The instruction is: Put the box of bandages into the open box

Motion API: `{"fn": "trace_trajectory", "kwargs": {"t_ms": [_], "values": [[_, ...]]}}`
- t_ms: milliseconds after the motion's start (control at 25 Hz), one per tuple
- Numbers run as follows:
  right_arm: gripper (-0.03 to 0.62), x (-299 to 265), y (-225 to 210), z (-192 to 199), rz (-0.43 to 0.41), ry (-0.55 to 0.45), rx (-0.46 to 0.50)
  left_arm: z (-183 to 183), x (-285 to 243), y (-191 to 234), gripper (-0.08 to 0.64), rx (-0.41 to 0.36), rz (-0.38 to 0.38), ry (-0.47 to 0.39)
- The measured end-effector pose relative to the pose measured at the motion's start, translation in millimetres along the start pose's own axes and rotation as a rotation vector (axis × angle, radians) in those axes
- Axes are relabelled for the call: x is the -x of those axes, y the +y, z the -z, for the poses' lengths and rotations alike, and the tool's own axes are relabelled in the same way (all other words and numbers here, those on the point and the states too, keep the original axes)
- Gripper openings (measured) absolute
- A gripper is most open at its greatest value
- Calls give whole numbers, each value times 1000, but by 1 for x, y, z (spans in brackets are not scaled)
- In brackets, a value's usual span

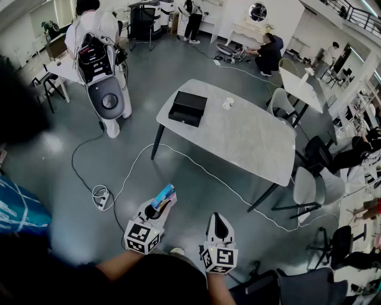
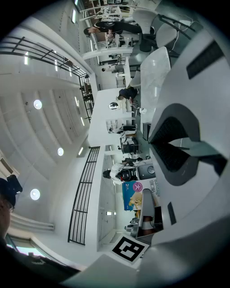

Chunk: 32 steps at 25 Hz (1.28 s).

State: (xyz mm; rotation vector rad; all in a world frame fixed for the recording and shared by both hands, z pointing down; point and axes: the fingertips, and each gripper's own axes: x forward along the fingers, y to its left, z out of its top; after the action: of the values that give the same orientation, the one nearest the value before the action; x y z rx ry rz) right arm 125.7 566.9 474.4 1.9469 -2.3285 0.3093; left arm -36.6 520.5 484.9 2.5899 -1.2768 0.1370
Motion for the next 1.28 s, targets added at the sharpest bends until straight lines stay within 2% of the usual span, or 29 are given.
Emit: {"fn": "trace_trajectory", "kwargs": {"t_ms": [280, 600, 760, 960, 1280], "values": [[12, 6, -4, 3, -38, -30, -10, 7, -3, -12, 81, 3, -9, -2], [12, 1, -3, 20, -92, 14, -7, 14, -1, -11, 81, 31, -50, -2], [12, -11, 5, 17, -113, 2, -31, 13, -11, 3, 81, 44, -62, 4], [12, -42, 3, 16, -107, 38, -19, 0, -39, 21, 81, 52, -38, 3], [12, -133, 1, -7, -56, 43, -29, -29, -103, 90, 81, 102, 37, 0]]}}
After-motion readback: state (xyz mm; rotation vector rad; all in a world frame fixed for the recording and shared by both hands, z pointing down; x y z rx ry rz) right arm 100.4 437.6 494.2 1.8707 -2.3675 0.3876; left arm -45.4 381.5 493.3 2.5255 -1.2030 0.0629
